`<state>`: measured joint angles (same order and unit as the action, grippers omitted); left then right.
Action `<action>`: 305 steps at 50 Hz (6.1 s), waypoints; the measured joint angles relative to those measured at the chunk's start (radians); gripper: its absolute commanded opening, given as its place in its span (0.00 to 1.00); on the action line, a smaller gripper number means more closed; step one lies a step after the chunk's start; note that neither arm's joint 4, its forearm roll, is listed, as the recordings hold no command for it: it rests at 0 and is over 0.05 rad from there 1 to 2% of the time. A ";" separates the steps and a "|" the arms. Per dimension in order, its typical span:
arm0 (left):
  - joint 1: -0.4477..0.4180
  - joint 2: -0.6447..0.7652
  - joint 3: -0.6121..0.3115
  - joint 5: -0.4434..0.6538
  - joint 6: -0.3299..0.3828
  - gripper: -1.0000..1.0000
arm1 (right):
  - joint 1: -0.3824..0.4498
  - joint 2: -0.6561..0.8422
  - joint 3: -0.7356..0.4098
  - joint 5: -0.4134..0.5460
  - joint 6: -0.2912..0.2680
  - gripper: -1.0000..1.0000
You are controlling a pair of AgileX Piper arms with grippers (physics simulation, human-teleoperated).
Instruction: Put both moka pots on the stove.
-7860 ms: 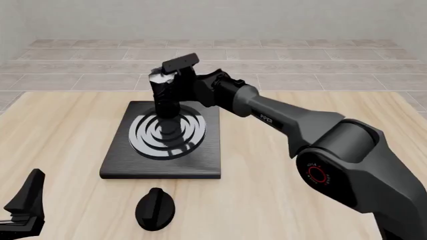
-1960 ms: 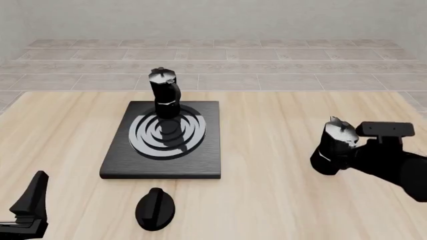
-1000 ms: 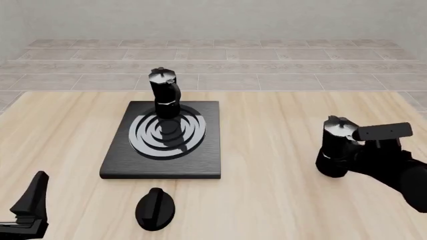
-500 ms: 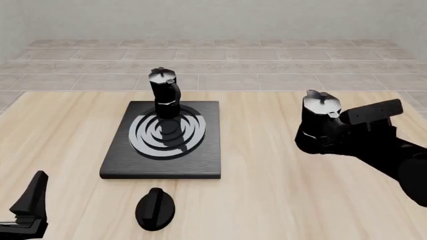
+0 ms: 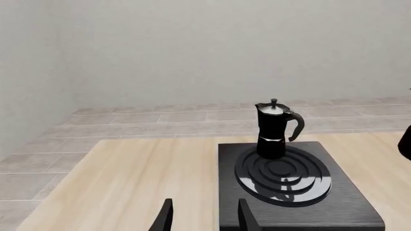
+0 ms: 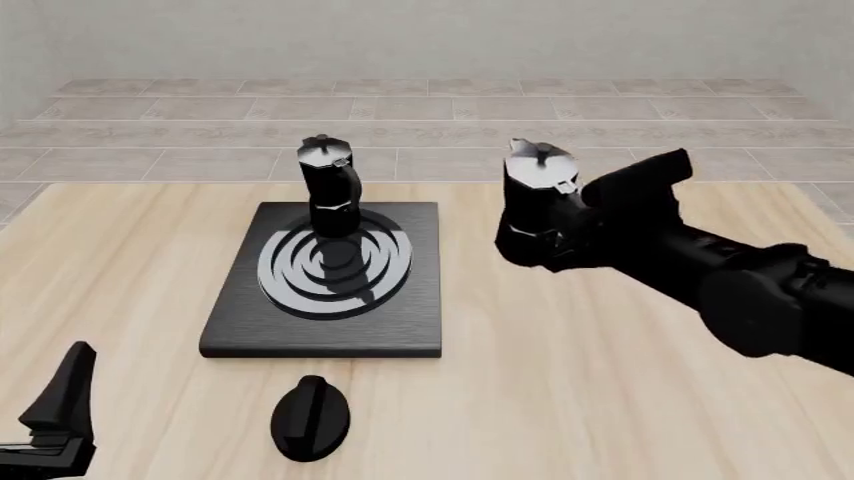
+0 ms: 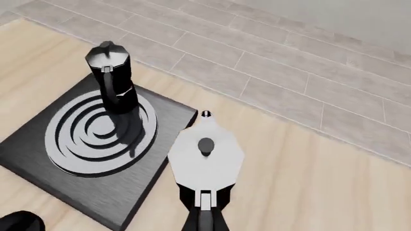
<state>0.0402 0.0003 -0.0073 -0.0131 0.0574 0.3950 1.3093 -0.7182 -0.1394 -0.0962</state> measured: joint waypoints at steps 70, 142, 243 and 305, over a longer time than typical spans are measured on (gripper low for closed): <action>0.007 0.000 0.001 -0.004 0.002 1.00 | 0.371 0.201 -0.231 -0.029 0.002 0.00; 0.006 0.000 0.000 0.002 0.000 1.00 | 0.436 0.462 -0.486 -0.028 0.014 0.00; 0.007 0.000 0.001 0.003 -0.003 1.00 | 0.395 0.664 -0.565 -0.055 0.039 0.00; 0.006 0.000 0.001 0.001 0.003 1.00 | 0.392 0.482 -0.500 0.017 -0.004 1.00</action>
<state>0.0458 0.0004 -0.0068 -0.0122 0.0603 0.7874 1.7909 -1.2184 -0.1222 -0.0999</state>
